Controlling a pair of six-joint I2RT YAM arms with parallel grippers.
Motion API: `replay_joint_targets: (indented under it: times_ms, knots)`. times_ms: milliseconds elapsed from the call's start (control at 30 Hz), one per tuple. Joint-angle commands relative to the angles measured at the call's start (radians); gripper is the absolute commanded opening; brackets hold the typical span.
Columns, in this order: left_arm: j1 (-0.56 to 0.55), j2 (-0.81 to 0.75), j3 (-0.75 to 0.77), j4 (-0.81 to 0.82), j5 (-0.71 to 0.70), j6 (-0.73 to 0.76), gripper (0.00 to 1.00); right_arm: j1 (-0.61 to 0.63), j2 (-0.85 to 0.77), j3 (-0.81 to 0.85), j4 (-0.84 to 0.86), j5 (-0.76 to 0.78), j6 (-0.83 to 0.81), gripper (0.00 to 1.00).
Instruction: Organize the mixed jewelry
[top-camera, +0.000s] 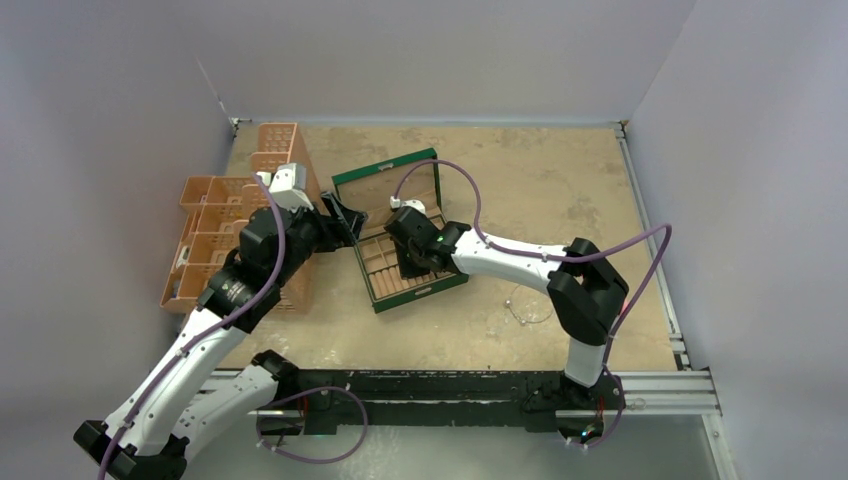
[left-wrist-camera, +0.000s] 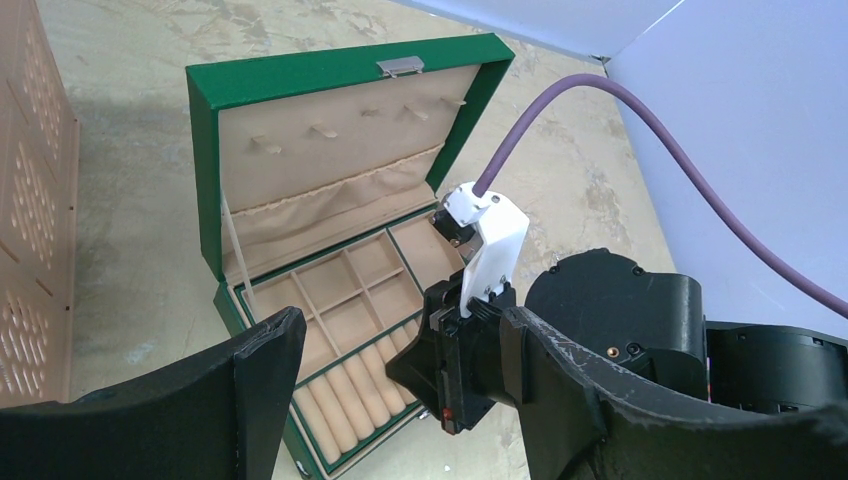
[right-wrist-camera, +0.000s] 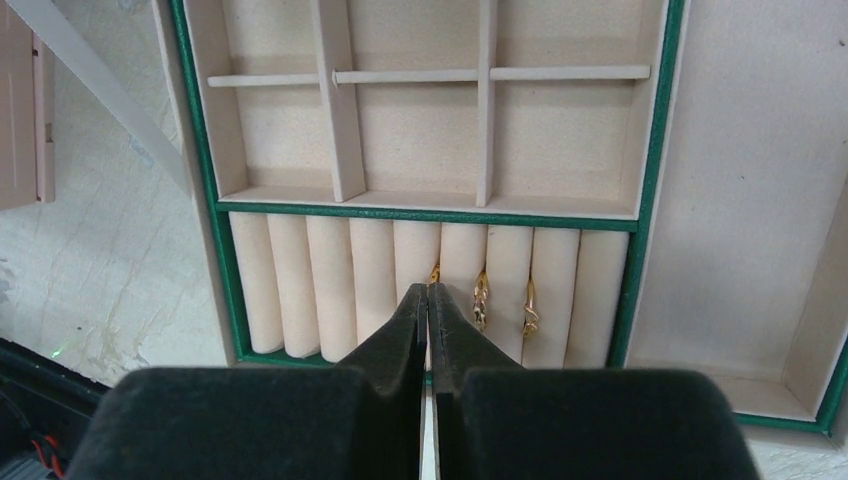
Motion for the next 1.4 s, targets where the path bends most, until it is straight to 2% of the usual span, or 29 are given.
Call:
replay_joint_targets:
  times_ms: [0,433,533,633,733,833,967,1067,1133,1267,1367]
  knots:
    - [-0.001,-0.003,0.002,0.024,-0.004,0.014,0.72,0.004,-0.035,-0.006,-0.030,0.001,0.013,0.02]
    - [0.000,-0.011,0.003,0.020,-0.004,0.015,0.72,0.003,-0.064,0.018,-0.039,0.001,0.020,0.03]
    - [-0.001,-0.015,0.002,0.019,-0.006,0.015,0.72,0.004,-0.081,0.031,-0.040,-0.013,0.024,0.09]
    - [-0.001,-0.019,0.003,0.019,-0.006,0.015,0.72,0.003,-0.131,0.029,-0.029,-0.040,0.057,0.21]
    - [-0.001,-0.018,0.007,0.020,0.001,0.014,0.72,0.001,-0.187,0.012,-0.006,0.050,0.101,0.27]
    - [0.000,-0.015,0.018,0.019,0.022,0.016,0.72,-0.023,-0.235,-0.027,-0.012,0.207,0.169,0.30]
    - [0.000,-0.015,0.031,0.008,0.068,0.033,0.73,-0.116,-0.305,-0.094,-0.074,0.326,0.291,0.36]
    - [0.000,-0.011,0.032,0.010,0.097,0.049,0.74,-0.200,-0.392,-0.196,-0.107,0.382,0.390,0.54]
    - [0.000,0.003,0.034,0.011,0.121,0.054,0.74,-0.240,-0.458,-0.272,-0.104,0.405,0.434,0.60]
    - [0.000,0.031,0.033,0.038,0.203,0.068,0.78,-0.310,-0.537,-0.411,-0.107,0.383,0.524,0.62]
    - [-0.001,0.048,0.031,0.052,0.247,0.076,0.80,-0.351,-0.525,-0.479,-0.133,0.371,0.581,0.56]
